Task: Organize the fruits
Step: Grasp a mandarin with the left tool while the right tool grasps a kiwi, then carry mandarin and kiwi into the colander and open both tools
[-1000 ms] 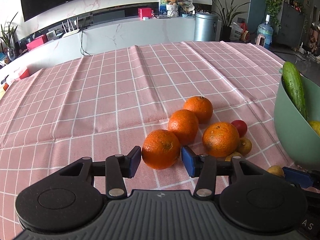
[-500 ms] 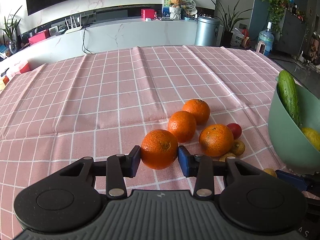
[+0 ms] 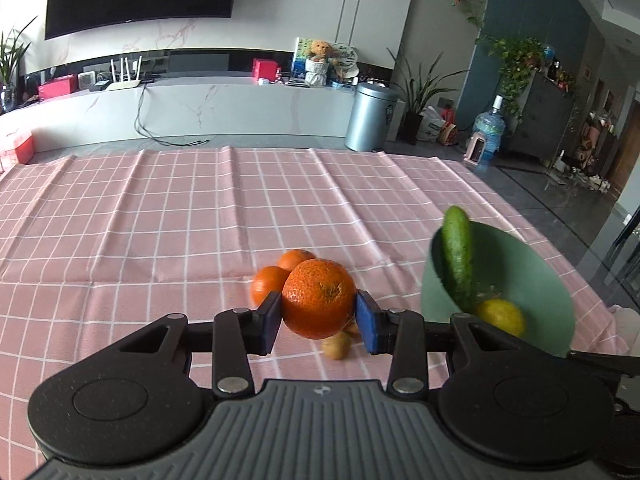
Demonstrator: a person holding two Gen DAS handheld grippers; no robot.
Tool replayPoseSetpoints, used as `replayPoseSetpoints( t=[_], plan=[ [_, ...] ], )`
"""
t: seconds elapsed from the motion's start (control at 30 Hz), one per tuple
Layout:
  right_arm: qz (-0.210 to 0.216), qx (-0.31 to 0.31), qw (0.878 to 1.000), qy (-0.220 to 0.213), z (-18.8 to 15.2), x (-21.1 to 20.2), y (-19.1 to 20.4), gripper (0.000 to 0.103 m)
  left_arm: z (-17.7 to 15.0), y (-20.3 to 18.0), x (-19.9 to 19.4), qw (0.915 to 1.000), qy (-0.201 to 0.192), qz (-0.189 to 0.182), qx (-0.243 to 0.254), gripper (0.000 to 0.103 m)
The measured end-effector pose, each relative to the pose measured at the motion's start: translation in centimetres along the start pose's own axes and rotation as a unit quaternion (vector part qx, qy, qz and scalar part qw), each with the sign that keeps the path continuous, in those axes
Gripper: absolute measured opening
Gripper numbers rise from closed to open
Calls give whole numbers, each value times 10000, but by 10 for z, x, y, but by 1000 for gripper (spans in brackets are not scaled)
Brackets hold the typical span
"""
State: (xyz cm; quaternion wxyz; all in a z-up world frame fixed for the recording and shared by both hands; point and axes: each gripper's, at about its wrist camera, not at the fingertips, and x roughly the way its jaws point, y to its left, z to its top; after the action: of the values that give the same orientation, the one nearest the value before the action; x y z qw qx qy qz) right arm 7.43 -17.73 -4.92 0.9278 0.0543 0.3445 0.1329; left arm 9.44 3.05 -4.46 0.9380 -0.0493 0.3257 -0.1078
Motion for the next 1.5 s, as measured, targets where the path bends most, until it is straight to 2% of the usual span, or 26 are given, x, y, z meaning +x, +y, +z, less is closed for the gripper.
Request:
replayPoseSetpoints(
  t=[0.17,0.37,0.57,0.7,0.9,1.17,1.5],
  plan=[
    [-113,10,9998,-163,13,-21,-25,23,9,-41,-5,9987,44,-405,296,45],
    [-525,-171,9983,-204,30,-34,-63,23,27,-84,12,9949,155,-805,584,45],
    [-695,-534,9961,80,43,-23,-98,23,35,-127,48,9884,425,-1017,1045,45],
    [-708,-735,9941,373,49,-4,-118,23,31,-144,72,9839,655,-1035,1302,45],
    [-654,-1151,9884,746,53,26,-128,23,28,-152,97,9790,883,-938,1582,45],
    [-502,-1491,9822,1030,55,53,-127,23,30,-160,125,9722,1144,-830,1869,45],
    [-491,-1481,9821,1057,60,59,-133,23,32,-158,139,9735,1254,-943,1663,46]
  ],
)
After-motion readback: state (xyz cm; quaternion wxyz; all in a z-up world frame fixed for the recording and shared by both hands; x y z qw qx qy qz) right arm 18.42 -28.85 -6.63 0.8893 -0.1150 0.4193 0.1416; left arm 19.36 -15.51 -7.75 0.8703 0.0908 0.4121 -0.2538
